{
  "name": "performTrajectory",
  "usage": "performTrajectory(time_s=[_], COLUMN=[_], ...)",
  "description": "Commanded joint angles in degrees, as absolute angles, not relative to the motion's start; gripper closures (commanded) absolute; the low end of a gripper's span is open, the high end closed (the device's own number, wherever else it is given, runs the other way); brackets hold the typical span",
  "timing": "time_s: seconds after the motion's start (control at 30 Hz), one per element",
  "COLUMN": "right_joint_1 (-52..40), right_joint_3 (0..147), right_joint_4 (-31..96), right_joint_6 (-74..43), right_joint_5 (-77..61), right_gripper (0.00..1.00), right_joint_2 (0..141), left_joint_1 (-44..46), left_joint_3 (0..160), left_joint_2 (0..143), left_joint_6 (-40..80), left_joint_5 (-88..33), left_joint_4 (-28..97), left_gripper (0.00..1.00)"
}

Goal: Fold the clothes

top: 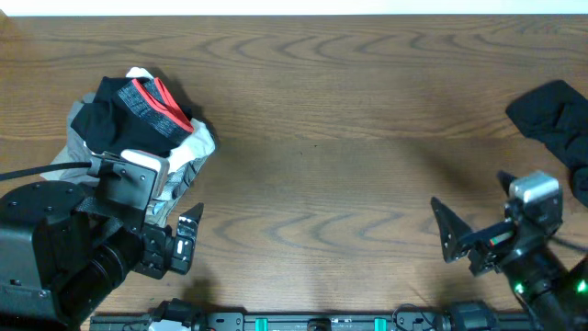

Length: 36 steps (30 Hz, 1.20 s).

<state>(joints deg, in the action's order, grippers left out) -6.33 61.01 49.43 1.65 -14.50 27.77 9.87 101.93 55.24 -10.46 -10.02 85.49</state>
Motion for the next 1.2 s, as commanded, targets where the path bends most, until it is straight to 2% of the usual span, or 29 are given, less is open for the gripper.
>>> performTrajectory(time_s=[0.0,0.27,0.5,0.7,1.17], right_joint_1=[-4.9,-4.0,-4.0,-4.1,-4.1], right_joint_3=[50.7,31.1,19.9,14.4,7.9], right_joint_4=[45.1,37.8,33.8,29.3,28.3], right_joint_6=[4.1,3.4,-0.3,-4.0,-6.8], right_joint_5=[-12.3,-12.4,-12.4,-12.5,-13.5], right_gripper=[0.01,0.01,0.01,0.01,0.01], right_joint_2=[22.2,8.7,0.6,0.3,0.3], left_joint_1=[10.1,10.1,10.1,10.1,10.1], left_joint_3=[102.2,102.2,102.2,102.2,102.2], left_joint_2=[55.3,55.3,55.4,55.4,55.4], left_joint_6=[-10.0,-10.0,-10.0,-10.0,-10.0], left_joint_5=[-9.4,-9.4,-9.4,-9.4,-9.4], left_joint_4=[85.5,85.5,85.5,85.5,85.5], left_gripper=[0.02,0.02,0.02,0.02,0.02])
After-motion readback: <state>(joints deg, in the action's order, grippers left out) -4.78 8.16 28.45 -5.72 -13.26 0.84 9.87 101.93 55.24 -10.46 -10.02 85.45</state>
